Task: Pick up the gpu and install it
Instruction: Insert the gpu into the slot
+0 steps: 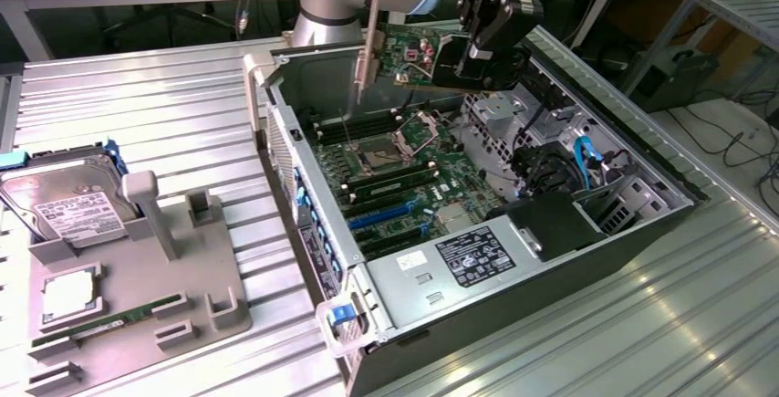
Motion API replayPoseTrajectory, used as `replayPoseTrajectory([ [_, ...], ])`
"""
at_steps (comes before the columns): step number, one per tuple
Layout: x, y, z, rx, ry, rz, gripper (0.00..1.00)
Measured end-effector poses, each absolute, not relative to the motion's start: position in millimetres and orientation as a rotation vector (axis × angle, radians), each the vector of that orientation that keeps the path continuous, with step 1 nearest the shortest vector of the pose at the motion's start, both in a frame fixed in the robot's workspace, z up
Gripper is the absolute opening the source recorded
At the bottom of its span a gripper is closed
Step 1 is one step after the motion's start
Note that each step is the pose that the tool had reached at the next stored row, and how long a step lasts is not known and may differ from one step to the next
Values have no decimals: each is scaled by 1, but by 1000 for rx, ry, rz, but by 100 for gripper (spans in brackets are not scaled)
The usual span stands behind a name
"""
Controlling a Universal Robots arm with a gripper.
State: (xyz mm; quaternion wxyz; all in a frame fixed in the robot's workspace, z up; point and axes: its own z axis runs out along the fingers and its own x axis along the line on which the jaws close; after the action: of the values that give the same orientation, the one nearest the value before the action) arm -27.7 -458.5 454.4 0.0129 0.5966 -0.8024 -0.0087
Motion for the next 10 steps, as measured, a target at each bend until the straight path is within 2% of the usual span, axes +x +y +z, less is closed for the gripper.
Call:
replayPoseTrajectory([
  [10,-28,-459,454,1971,-2412,-25,27],
])
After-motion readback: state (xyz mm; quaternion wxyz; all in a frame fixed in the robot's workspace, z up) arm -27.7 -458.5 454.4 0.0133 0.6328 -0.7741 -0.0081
